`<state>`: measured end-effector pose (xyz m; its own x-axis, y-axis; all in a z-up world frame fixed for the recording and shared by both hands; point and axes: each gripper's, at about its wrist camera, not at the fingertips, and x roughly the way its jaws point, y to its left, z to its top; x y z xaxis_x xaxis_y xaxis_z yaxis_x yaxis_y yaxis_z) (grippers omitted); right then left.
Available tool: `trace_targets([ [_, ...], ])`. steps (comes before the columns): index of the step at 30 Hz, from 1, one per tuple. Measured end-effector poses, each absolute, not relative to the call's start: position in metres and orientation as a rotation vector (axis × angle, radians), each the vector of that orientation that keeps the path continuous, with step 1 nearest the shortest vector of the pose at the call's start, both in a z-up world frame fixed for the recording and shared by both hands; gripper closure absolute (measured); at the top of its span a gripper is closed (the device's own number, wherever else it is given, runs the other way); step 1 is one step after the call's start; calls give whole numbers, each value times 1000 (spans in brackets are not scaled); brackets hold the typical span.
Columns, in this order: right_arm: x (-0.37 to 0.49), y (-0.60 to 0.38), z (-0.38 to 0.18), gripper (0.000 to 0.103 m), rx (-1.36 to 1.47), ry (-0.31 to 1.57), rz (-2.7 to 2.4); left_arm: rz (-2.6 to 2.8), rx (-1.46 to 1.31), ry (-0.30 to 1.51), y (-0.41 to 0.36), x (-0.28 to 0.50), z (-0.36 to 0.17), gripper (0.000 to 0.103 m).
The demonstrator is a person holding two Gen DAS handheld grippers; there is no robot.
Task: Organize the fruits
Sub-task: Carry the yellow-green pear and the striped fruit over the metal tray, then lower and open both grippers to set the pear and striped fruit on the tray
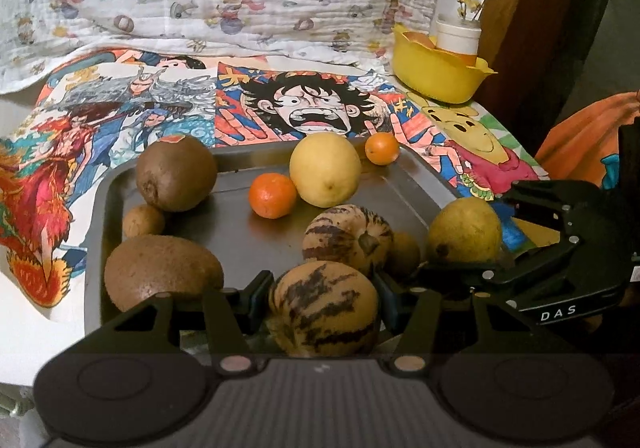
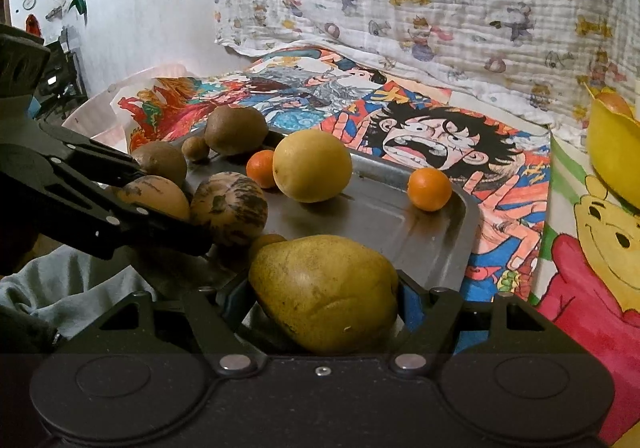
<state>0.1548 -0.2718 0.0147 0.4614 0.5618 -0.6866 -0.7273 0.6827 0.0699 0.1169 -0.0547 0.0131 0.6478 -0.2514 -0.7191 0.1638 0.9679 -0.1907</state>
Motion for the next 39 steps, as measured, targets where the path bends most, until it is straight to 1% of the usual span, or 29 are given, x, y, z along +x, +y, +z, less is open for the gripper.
trace_targets([
  [11, 165, -266, 10, 30, -364, 669, 768, -227, -20, 801, -66, 125, 7, 45],
  [17, 175, -268, 7, 29, -349, 669, 754, -230, -16, 785, -65, 129, 4, 45],
  [39, 165, -267, 1, 29, -345, 595, 708, -221, -16, 768, -65, 128, 3, 43],
])
